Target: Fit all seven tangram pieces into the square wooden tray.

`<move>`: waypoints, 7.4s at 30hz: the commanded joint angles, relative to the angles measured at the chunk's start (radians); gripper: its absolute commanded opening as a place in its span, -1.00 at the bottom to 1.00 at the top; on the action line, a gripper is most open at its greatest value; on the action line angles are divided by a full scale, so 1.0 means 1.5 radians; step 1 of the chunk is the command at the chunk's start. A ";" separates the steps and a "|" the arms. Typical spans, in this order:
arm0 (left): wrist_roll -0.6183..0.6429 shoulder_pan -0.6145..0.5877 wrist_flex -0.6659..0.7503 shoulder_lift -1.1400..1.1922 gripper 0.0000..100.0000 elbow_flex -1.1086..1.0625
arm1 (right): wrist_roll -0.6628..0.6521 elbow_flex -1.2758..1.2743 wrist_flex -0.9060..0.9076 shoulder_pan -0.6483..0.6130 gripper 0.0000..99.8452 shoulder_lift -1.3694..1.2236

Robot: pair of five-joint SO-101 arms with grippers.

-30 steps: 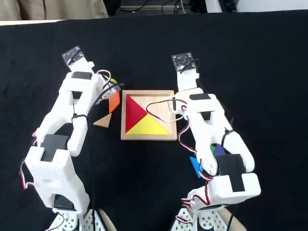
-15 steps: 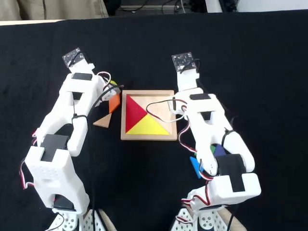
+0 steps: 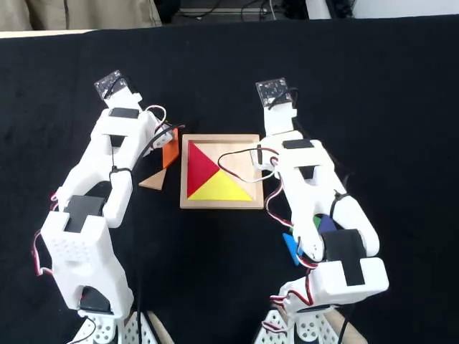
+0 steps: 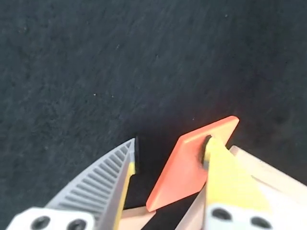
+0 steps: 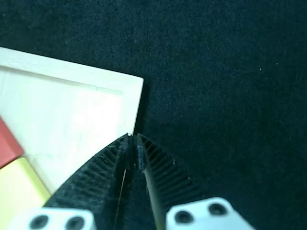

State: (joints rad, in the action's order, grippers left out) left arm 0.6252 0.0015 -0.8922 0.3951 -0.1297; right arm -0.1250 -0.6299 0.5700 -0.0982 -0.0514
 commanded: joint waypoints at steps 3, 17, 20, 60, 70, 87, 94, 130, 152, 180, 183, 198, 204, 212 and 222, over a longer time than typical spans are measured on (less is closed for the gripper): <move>-0.043 0.016 -0.014 -0.003 -0.53 0.029 | 0.000 0.003 -0.009 0.008 -0.98 0.029; -0.177 -0.052 -0.123 -0.009 -0.53 0.042 | 0.000 0.003 -0.009 0.008 -0.98 0.029; -0.316 -0.082 -0.155 -0.003 -0.54 0.068 | 0.000 0.003 -0.009 0.008 -0.98 0.029; -0.210 0.005 -0.212 0.105 -0.53 0.182 | -0.001 0.004 -0.009 0.008 -0.98 0.030; -0.210 0.008 -0.208 0.110 -0.54 0.199 | -0.001 0.004 -0.009 0.008 -0.98 0.030; -0.185 0.040 -0.230 0.082 -0.78 0.203 | -0.001 0.005 -0.010 0.008 -0.98 0.030; -0.185 0.040 -0.278 -0.005 -0.77 0.185 | -0.001 0.007 -0.010 0.008 -0.98 0.030; -0.332 -0.323 -0.148 -0.457 -0.77 -0.385 | -0.012 0.125 0.184 -0.218 -0.98 0.159; -0.332 -0.529 0.025 -0.776 -0.77 -0.724 | 0.362 0.851 0.467 -0.422 -0.48 -0.473; -0.333 -0.502 0.026 -0.777 -0.77 -0.735 | 0.299 1.492 0.794 -0.439 -0.55 -0.877; -0.333 -0.501 0.026 -0.777 -0.77 -0.735 | 0.291 1.472 0.792 -0.442 -0.55 -0.878; -0.333 -0.501 0.026 -0.777 -0.77 -0.736 | 0.235 1.460 0.788 -0.428 -0.98 -0.872; -0.333 -0.501 0.027 -0.779 -0.77 -0.736 | 0.192 1.533 0.800 -0.352 -0.98 -0.781; -0.333 -0.501 0.064 -0.779 -0.77 -0.749 | 0.175 1.226 0.798 -0.230 -0.98 -0.445; -0.333 -0.500 0.062 -0.779 -0.77 -0.750 | 0.174 0.787 0.792 -0.110 -0.98 -0.139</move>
State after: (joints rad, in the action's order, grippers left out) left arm 0.1327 -0.7610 -0.8078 -0.7541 -1.2620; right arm 0.1465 0.6836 1.7331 -0.3084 -0.3659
